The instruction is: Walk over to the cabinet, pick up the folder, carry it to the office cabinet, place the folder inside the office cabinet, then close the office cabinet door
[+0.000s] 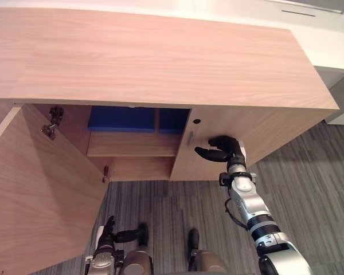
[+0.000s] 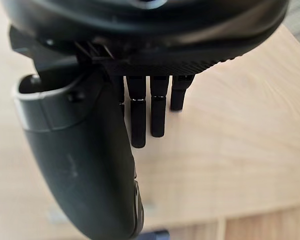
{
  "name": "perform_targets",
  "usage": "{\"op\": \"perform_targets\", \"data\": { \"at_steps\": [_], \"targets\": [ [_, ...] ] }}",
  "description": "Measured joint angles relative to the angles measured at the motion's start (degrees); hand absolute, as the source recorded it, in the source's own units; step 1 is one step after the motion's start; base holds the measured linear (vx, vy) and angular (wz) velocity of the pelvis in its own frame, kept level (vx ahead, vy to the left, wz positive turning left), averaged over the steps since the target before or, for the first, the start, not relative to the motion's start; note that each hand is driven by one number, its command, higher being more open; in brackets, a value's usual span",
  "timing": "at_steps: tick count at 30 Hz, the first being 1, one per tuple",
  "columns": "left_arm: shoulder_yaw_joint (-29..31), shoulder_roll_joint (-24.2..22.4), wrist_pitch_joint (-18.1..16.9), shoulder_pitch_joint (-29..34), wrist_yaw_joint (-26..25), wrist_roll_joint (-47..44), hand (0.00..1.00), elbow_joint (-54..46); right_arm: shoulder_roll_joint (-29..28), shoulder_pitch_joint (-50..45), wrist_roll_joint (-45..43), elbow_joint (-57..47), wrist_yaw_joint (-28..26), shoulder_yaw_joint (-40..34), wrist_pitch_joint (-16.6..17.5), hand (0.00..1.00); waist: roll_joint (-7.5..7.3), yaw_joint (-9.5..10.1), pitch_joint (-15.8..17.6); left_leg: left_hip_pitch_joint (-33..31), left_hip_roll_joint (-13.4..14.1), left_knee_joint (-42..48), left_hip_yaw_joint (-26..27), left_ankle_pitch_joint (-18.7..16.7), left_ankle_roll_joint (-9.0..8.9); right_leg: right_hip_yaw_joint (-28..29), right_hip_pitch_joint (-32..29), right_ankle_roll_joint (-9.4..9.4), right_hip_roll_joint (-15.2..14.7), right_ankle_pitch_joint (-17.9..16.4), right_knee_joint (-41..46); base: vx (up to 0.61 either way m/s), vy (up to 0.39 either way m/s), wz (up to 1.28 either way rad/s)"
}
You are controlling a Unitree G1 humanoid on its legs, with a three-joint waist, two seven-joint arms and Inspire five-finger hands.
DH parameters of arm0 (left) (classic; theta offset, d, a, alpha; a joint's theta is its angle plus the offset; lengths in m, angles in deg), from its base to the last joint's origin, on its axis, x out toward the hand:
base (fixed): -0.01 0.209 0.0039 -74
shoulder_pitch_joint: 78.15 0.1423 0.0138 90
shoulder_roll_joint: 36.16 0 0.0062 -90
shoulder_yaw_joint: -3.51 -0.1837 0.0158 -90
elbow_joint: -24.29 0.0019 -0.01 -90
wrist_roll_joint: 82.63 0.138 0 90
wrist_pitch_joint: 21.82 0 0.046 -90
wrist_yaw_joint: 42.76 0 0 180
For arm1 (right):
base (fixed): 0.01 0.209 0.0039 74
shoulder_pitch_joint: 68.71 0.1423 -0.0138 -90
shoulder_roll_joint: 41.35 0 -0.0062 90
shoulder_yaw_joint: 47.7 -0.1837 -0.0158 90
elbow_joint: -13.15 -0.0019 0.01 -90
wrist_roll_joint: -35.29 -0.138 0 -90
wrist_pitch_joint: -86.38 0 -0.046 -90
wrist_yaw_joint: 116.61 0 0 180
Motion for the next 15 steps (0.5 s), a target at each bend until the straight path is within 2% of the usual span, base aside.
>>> {"op": "perform_targets", "data": {
  "at_steps": [2,5,8,10,11,12,14,15],
  "targets": [
    [1.65,-1.19,-0.07,1.54,-0.46,-1.21,1.00,-2.43,-0.35,-2.75,0.19,-0.40,-0.01,0.25,0.28,1.00,0.66,0.44,0.42,-0.09,-0.58,0.00,-2.63,0.00,0.00,-2.59,1.40,0.32,-0.48,-1.04,-0.01,0.09,0.024,0.75],
    [4.46,-3.88,-0.94,4.98,-0.98,-5.04,1.00,-9.54,-1.05,-8.06,1.39,-0.40,-0.06,0.60,1.05,1.00,1.63,2.10,0.96,-1.33,-1.82,0.06,-8.83,0.73,-0.54,-8.88,3.56,0.64,-1.32,-2.91,-0.02,0.13,-0.011,1.09],
    [7.55,-5.22,-1.83,7.42,-1.17,-10.67,1.00,-17.22,-1.41,-9.97,5.00,3.81,-1.78,3.45,1.46,1.00,2.66,4.92,1.50,-2.49,-2.91,0.36,-15.36,2.02,-0.10,-15.47,5.81,-0.31,-1.53,-3.61,0.04,0.16,-0.020,1.24],
    [8.79,-5.37,-2.48,8.55,-1.67,-12.34,1.00,-23.38,-1.37,-9.08,6.18,7.17,-3.50,5.35,1.48,1.00,4.13,7.05,2.08,-2.97,-3.38,0.37,-19.58,2.39,-0.58,-17.40,7.44,-1.22,-1.26,-4.18,0.06,0.10,0.020,1.20],
    [10.10,-5.30,-2.81,8.99,-1.91,-12.60,1.00,-28.21,-1.54,-8.40,7.68,9.18,-4.48,6.65,1.70,1.00,5.56,8.52,2.08,-3.30,-3.92,0.37,-22.78,2.67,-0.97,-19.21,8.66,-2.09,-1.22,-4.95,0.32,0.08,0.034,1.17],
    [11.00,-5.20,-3.50,9.49,-2.15,-13.27,1.00,-31.13,-1.78,-7.78,7.90,10.30,-4.95,6.96,1.78,1.00,6.29,9.31,2.09,-3.30,-4.04,0.38,-24.31,2.84,-1.21,-20.11,9.21,-2.30,-1.32,-5.59,0.83,0.08,0.033,1.10],
    [12.96,-4.32,-5.02,10.54,-2.76,-13.55,1.00,-37.58,-2.44,-7.01,7.90,11.18,-5.36,7.75,2.56,1.00,7.57,10.64,1.96,-3.32,-5.06,0.38,-27.47,3.14,-1.56,-22.05,10.35,-2.32,-1.80,-7.15,1.92,0.04,0.018,0.84],
    [13.48,-3.84,-5.55,10.83,-2.91,-13.67,1.00,-39.18,-2.61,-6.67,7.90,11.53,-5.50,7.85,2.72,1.00,7.65,11.00,1.93,-3.32,-5.28,0.38,-28.02,3.19,-1.59,-22.28,10.53,-2.22,-1.92,-7.55,2.13,0.01,0.003,0.76]
  ]
}}
